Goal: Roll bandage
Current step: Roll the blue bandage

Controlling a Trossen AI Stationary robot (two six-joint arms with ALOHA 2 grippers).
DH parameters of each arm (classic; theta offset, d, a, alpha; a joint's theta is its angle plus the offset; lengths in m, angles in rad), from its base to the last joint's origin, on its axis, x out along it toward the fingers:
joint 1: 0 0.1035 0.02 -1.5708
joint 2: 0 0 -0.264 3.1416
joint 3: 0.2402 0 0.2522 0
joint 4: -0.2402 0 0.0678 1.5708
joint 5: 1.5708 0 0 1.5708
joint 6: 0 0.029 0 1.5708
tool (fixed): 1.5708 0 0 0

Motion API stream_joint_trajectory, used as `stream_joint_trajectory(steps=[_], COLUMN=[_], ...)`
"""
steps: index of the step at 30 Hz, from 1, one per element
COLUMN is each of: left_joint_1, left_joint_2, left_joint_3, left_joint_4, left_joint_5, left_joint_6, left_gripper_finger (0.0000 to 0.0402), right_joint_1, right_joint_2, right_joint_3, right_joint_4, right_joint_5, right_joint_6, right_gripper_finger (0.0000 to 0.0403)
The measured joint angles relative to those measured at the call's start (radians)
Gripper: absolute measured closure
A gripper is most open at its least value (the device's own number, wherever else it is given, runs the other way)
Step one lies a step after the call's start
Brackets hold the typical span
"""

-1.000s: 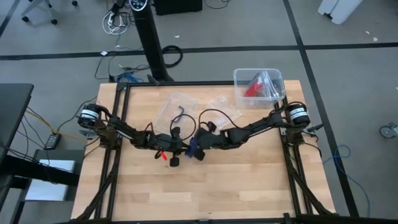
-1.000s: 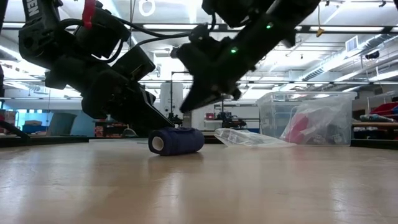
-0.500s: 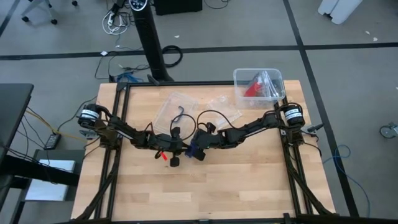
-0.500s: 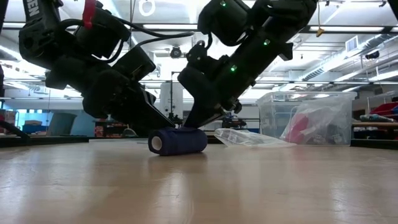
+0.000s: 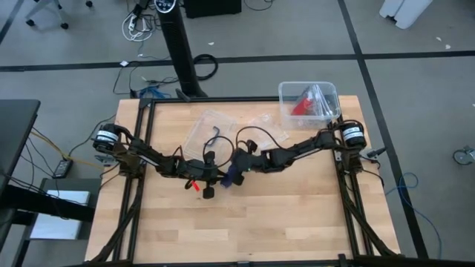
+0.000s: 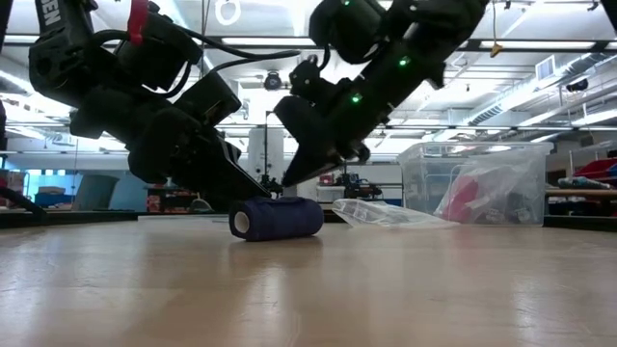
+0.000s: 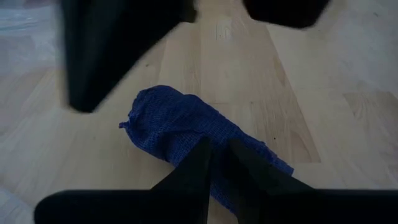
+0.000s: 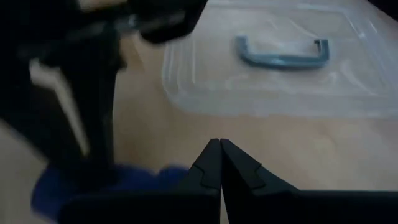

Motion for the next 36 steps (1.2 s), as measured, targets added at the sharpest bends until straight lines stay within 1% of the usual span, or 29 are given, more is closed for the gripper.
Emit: stream_joint_trajectory(steps=[4, 8, 11, 17, 23, 26, 27, 31, 36], left_joint_1=[0.000, 0.000, 0.000, 0.000, 0.000, 0.000, 0.000, 0.000, 0.000], left_joint_2=[0.000, 0.000, 0.000, 0.000, 0.000, 0.000, 0.000, 0.000, 0.000], left_joint_3=[0.000, 0.000, 0.000, 0.000, 0.000, 0.001, 0.001, 0.000, 0.000], left_joint_4=[0.001, 0.001, 0.000, 0.000, 0.000, -0.001, -0.002, -0.006, -0.006], left_joint_5=[0.000, 0.000, 0.000, -0.002, -0.008, -0.009, -0.009, -0.013, -0.013], left_joint_6=[0.000, 0.000, 0.000, -0.001, -0.001, -0.001, -0.001, -0.001, -0.001], left_gripper_finger=[0.0349, 0.0349, 0.0349, 0.0349, 0.0349, 0.0349, 0.0349, 0.0349, 0.0349], right_joint_1=[-0.046, -0.067, -0.065, -0.061, -0.027, 0.004, 0.016, 0.059, 0.123], right_joint_2=[0.000, 0.003, 0.011, 0.021, 0.017, 0.009, 0.006, -0.013, -0.025], right_joint_3=[0.001, 0.001, 0.001, 0.004, 0.005, 0.004, 0.002, 0.000, 0.000], right_joint_4=[0.023, 0.030, 0.009, -0.063, -0.099, -0.113, -0.117, -0.145, -0.157], right_joint_5=[-0.118, -0.231, -0.272, -0.298, -0.272, -0.198, -0.164, -0.086, -0.025], right_joint_6=[0.008, 0.015, 0.028, 0.082, 0.081, 0.075, 0.063, -0.003, -0.098], right_gripper_finger=[0.0403, 0.0403, 0.0403, 0.0403, 0.0403, 0.0403, 0.0403, 0.0401, 0.0376])
